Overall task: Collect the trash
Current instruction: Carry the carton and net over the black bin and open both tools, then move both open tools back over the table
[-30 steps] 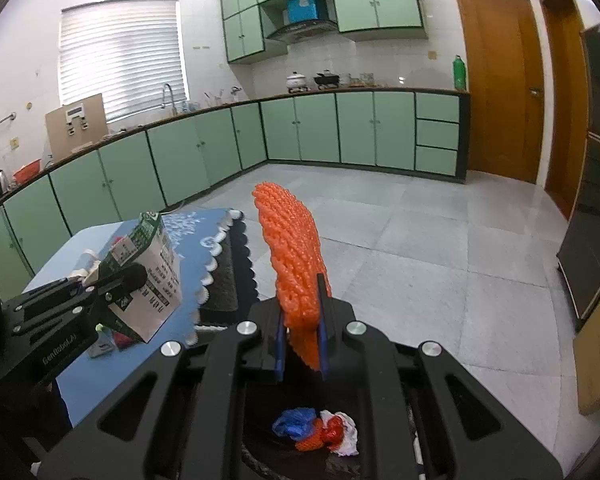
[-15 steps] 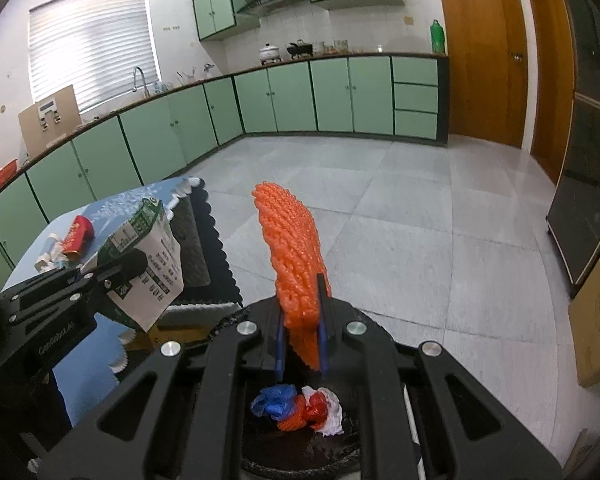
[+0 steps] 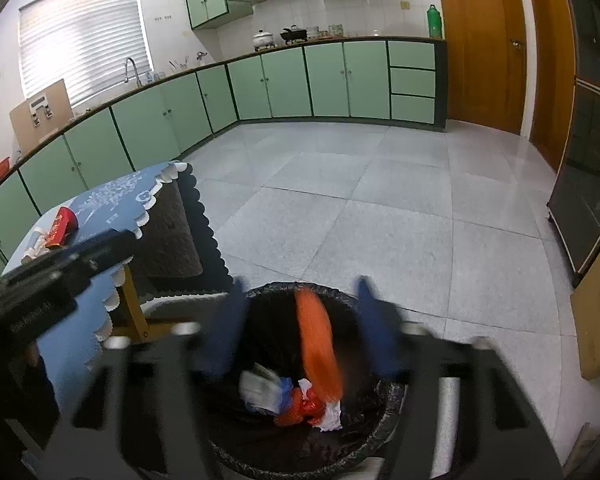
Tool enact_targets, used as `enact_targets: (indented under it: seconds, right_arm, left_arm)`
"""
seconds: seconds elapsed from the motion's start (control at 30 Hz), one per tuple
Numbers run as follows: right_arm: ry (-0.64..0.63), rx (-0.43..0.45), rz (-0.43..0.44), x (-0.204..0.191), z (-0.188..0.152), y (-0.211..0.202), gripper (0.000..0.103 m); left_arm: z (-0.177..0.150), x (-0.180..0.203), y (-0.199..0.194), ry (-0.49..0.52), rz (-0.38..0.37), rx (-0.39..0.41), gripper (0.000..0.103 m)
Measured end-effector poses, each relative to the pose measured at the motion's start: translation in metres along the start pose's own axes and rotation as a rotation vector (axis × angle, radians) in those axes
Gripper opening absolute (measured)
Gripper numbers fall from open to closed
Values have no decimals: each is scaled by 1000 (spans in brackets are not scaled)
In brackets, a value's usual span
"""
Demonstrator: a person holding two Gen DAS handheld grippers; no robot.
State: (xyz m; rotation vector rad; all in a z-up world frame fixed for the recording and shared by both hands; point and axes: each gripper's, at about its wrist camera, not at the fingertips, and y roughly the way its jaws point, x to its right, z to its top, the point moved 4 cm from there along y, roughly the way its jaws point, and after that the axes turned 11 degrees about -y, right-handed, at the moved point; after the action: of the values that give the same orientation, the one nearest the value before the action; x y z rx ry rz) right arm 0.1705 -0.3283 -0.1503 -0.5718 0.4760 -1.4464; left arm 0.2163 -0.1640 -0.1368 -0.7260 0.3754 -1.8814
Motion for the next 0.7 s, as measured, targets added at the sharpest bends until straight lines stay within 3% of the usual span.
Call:
enact_targets:
  seconds: [0.1,0.27,0.47,0.7]
  right_arm:
    - [2,6,-15,-3,1,-4,87]
    - [23,34,-3,-11,8,-17,92]
    - [19,89,19,-32,23,-36,94]
    - [-24,137,84,-77,38,-51,95]
  left_arm:
    - [5,-7,-11,-11,16,23,43]
    - [13,-20,-36,-16,55,64,64]
    - [20,-47,-77,-36,106,115,75]
    - [21,-90,-128,-68,204,163,76]
